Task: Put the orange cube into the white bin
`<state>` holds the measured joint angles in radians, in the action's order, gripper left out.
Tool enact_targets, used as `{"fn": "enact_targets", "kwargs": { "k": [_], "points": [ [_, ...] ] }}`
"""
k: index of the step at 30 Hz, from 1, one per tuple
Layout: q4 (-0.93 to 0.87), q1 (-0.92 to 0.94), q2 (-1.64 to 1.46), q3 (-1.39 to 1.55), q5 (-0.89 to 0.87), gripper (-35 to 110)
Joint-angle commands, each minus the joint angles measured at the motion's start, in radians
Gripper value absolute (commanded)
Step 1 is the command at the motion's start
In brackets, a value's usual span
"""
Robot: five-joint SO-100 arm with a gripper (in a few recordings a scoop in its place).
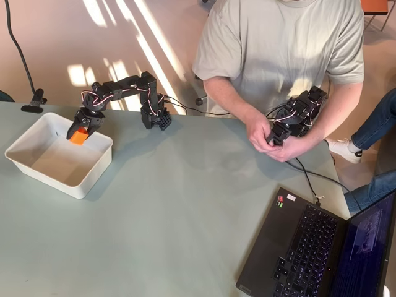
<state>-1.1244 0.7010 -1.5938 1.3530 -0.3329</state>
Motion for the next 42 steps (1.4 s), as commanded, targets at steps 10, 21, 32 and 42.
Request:
{"fn": "enact_targets", "kwargs": {
  "k": [10, 21, 32, 42],
  "points": [
    [-0.006, -0.026, -0.017, -0.029, 0.011, 67],
    [-0.021, -0.261, -0.118, -0.046, 0.009, 67],
    [-0.038, -0.511, -0.609, -0.029, 0.012, 67],
    [-0.072, -0.560, -0.969, 0.120, 0.029, 67]
  ]
}}
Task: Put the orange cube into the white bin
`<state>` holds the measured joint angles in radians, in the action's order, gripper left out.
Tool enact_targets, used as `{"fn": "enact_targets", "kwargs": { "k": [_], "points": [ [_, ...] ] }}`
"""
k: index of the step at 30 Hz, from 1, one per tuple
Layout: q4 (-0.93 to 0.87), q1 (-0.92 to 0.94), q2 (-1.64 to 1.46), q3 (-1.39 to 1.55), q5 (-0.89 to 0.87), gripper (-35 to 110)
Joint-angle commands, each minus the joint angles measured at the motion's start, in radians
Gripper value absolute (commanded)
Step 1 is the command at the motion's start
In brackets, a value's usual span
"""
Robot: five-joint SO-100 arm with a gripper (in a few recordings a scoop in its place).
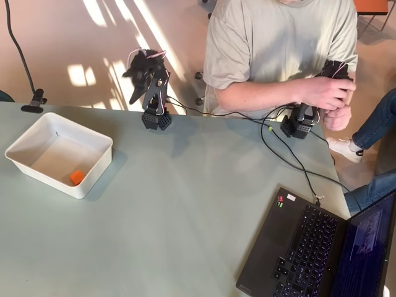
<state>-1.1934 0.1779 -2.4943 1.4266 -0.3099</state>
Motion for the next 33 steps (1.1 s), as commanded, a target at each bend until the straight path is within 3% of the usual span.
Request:
{"fn": "enact_targets", "kwargs": {
  "k": [1, 9, 15, 21, 33],
  "points": [
    [-0.003, -0.060, -0.104, 0.098, 0.008, 67],
    [0.021, -0.137, -0.423, 0.670, 0.057, 67],
    [0.198, -0.137, -0.678, 1.046, 0.107, 67],
    [0.207, -0.137, -0.865, 1.396, 0.103, 68],
    [0.207, -0.133, -0.853, 1.537, 0.091, 67]
  ]
}}
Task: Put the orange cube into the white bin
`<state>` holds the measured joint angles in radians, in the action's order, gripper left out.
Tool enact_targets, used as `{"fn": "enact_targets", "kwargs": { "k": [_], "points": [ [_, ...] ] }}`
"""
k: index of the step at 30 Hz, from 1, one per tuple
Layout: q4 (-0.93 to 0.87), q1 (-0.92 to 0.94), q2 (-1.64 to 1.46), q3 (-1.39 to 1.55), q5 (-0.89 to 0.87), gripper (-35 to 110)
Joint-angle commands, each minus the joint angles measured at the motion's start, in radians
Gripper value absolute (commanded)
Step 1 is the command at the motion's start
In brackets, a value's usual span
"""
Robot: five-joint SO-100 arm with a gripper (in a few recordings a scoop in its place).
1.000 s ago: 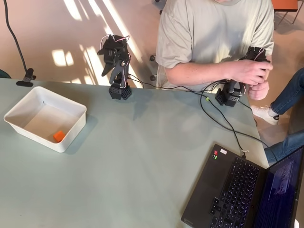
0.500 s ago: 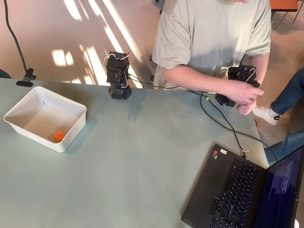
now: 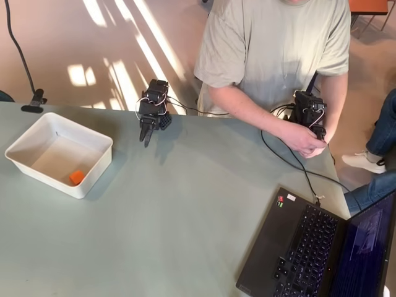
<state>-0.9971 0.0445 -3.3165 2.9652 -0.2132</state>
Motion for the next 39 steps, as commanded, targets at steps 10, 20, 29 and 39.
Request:
{"fn": "enact_targets", "kwargs": {
  "k": [10, 20, 29, 39],
  "points": [
    [-0.055, -0.002, -0.025, 0.094, -0.008, 66],
    [-0.058, -0.002, -0.035, 0.103, -0.008, 18],
    [-0.058, -0.002, -0.035, 0.106, -0.006, 4],
    [-0.058, -0.002, -0.035, 0.107, -0.005, 4]
  ]
}}
